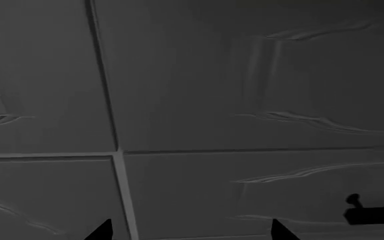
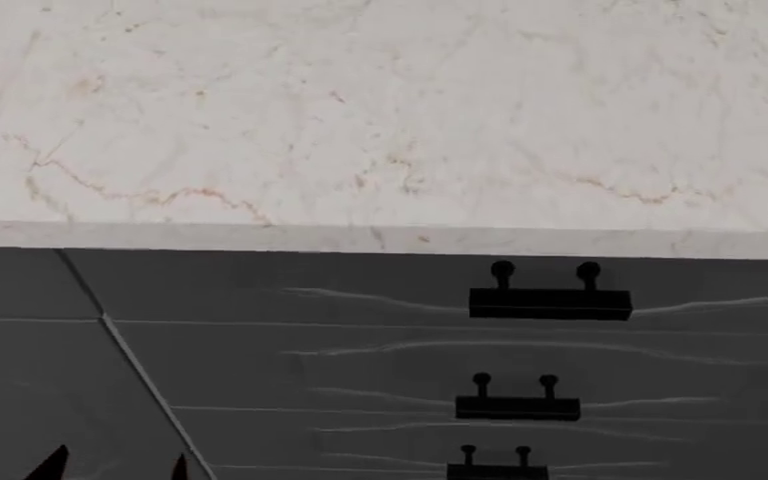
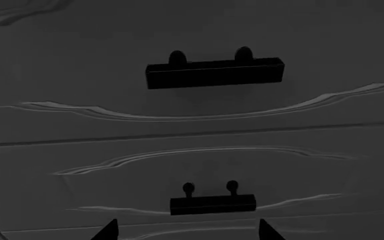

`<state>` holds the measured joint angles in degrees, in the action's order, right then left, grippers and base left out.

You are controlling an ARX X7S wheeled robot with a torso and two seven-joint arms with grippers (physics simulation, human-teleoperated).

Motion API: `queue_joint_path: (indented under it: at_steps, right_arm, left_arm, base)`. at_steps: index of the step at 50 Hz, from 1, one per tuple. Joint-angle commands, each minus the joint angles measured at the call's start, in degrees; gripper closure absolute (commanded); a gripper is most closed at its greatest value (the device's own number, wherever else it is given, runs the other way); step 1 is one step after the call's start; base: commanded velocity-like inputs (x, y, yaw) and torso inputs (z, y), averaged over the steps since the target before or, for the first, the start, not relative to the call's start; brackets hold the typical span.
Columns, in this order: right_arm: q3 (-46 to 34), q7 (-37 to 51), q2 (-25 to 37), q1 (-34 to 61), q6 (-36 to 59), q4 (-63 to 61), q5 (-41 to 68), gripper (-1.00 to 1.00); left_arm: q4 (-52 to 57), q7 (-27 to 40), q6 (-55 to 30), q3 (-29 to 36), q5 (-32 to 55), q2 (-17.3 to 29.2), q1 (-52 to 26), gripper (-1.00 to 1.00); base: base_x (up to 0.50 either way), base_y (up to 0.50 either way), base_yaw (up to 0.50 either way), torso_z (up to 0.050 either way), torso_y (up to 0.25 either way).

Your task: Open the right drawer.

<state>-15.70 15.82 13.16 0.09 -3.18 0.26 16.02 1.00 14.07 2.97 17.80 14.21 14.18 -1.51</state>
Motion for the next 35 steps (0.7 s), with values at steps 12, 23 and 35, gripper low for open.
queue_joint_path:
  at_steps: [12, 23, 35]
  right_arm:
    - [-0.33, 4.14, 1.02, -0.05, 3.79, -3.36, -1.94, -1.0]
    - [-2.35, 6.91, 3.76, 2.11, 10.49, -7.9, -7.92, -1.0]
    - [-5.34, 11.65, 5.63, 3.77, 18.38, -8.7, -17.35, -1.0]
  left_arm:
    - [-0.15, 0.02, 0.36, 0.51, 0.76, 0.38, -0.05, -1.0]
    - [-0.6, 0.1, 0.76, 0.55, 1.23, 0.47, -0.07, -1.0]
    - [-1.01, 1.1, 0.81, 1.04, 0.23, 0.46, -0.29, -1.0]
  base:
    - [0.02, 0.0, 0.0, 0.0, 0.0]
    - [0.0, 0.0, 0.0, 0.0, 0.0]
    - [0.0, 0.0, 0.0, 0.0, 0.0]
